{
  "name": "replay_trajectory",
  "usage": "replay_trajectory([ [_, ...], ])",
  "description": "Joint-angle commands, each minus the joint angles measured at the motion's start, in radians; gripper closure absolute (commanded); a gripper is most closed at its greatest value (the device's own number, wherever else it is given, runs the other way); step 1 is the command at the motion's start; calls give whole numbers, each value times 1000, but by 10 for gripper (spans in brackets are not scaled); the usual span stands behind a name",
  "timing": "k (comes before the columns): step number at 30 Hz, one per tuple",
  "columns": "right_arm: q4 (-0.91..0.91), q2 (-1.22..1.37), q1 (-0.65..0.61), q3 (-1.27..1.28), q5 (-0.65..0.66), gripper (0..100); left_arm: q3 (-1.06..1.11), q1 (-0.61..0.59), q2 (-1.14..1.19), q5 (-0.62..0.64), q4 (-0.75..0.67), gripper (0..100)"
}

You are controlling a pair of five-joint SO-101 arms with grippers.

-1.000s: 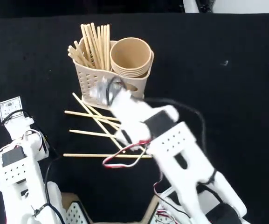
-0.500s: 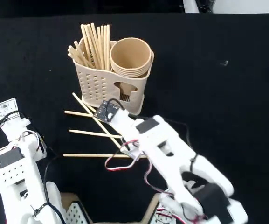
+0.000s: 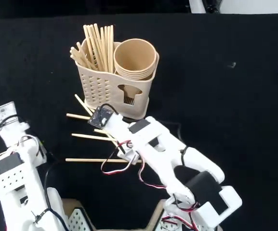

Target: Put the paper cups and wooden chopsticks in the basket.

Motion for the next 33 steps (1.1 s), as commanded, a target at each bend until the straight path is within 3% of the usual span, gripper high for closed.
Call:
replay_trajectory([
  [1, 9, -1, -37, -41, 14, 938, -48, -82, -6, 80, -17, 852],
  [3, 11, -2, -46, -39, 6, 989, -58, -102, -6, 87, -17, 852],
  [14, 52, -2, -201, -42, 5, 987, -62, -111, -6, 89, -17, 852],
  [21, 48, -22, -206, -65, 5, 987, -54, -111, -6, 91, -44, 852],
  [33, 98, -323, -206, 7, 5, 988, -56, -111, -6, 91, -41, 852],
])
